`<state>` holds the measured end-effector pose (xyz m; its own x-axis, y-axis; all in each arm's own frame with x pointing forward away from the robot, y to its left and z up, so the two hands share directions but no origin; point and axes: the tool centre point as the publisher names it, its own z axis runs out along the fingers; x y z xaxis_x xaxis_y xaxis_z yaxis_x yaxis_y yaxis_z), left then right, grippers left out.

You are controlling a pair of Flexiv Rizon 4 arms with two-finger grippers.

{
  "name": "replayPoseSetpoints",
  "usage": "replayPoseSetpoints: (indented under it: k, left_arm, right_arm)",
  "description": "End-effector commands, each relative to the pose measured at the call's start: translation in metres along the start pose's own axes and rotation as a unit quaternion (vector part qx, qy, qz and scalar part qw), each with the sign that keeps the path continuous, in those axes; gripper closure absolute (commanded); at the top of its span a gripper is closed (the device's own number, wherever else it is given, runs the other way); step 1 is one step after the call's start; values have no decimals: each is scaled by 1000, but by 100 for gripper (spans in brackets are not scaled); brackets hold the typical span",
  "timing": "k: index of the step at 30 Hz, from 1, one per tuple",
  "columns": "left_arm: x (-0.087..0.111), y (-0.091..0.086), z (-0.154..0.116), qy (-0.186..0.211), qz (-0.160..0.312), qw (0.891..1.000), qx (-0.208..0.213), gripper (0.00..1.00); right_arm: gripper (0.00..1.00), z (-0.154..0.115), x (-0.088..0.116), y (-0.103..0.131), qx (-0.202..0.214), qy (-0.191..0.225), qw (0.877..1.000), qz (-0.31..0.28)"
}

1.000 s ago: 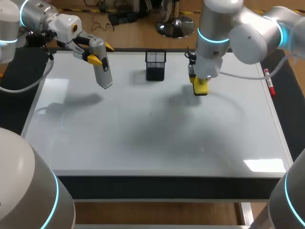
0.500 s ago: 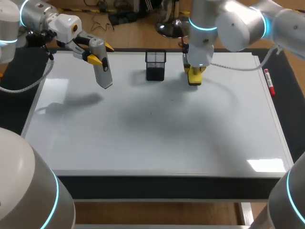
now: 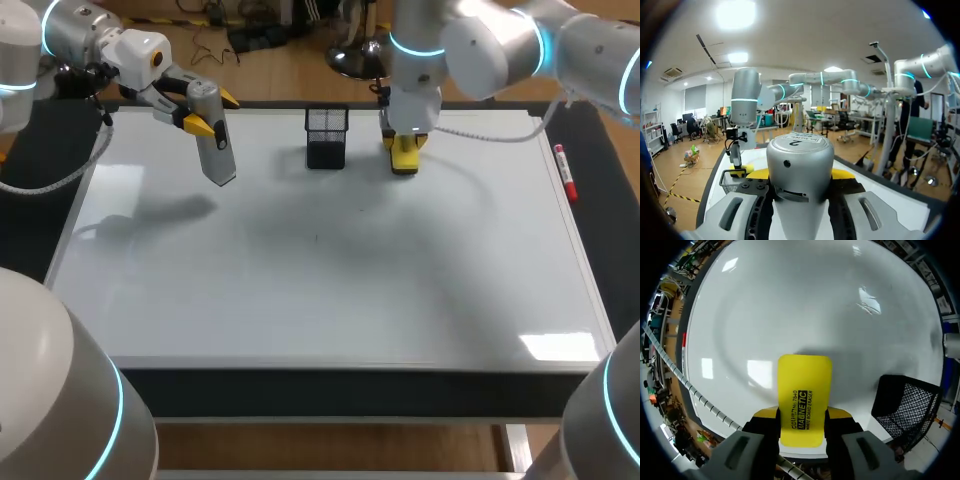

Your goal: Pick up the inspection probe, press it on each red-marked spot on the whiteboard one by one, put down the probe, pick up the eraser, and wipe off all the red marks.

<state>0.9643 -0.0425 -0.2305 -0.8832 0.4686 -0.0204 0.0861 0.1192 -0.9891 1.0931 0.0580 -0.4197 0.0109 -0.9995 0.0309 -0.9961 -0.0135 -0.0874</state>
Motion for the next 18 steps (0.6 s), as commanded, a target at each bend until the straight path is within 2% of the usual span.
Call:
replayPoseSetpoints:
  k: [1, 11, 12, 14, 15, 16, 17, 18]
  left_arm:
    - [-1, 0, -1, 2, 0, 1000, 1, 100]
    - [-1, 0, -1, 2, 0, 1000, 1, 100]
    - [-1, 0, -1, 2, 0, 1000, 1, 100]
    - [-1, 0, -1, 2, 0, 1000, 1, 100]
    - [-1, 0, -1, 2, 0, 1000, 1, 100]
    - [-1, 0, -1, 2, 0, 1000, 1, 100]
    - [-1, 0, -1, 2, 0, 1000, 1, 100]
    - [-1, 0, -1, 2, 0, 1000, 1, 100]
  right_arm:
    - [100, 3, -2, -2, -3, 3, 1000, -2]
    - [100, 7, -2, 1, -6, 9, 1000, -6]
    - [91, 5, -2, 2, -5, 9, 1000, -5]
    - [55, 3, -1, 1, -2, 10, 1000, -2]
    - [51, 2, 0, 1, 1, 13, 1000, 0]
    - [28, 0, 2, 2, 3, 19, 1000, 3]
    - [0, -2, 3, 2, 4, 20, 1000, 8]
    - [0, -4, 5, 2, 6, 18, 1000, 14]
